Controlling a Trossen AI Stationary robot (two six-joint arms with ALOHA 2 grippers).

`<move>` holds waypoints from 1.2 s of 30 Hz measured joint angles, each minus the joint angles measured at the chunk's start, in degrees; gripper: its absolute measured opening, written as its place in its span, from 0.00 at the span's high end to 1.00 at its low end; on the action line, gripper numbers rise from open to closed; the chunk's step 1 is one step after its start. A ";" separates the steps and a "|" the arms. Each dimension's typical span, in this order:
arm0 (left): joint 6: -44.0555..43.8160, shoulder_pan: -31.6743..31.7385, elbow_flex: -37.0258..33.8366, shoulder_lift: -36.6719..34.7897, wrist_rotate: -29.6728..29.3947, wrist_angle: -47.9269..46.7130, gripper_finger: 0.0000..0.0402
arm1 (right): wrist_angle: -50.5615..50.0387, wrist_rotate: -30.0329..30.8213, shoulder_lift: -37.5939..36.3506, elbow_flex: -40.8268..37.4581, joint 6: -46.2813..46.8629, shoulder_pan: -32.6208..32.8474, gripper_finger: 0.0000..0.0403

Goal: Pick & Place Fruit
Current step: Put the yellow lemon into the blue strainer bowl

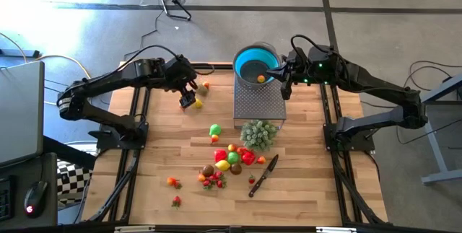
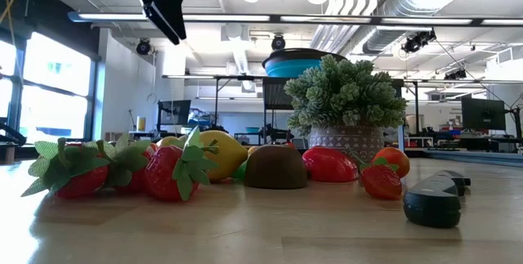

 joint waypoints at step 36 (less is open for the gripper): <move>5.88 6.60 -0.02 16.64 10.91 -4.43 0.15 | -0.01 0.00 0.02 0.00 -0.17 -0.02 1.00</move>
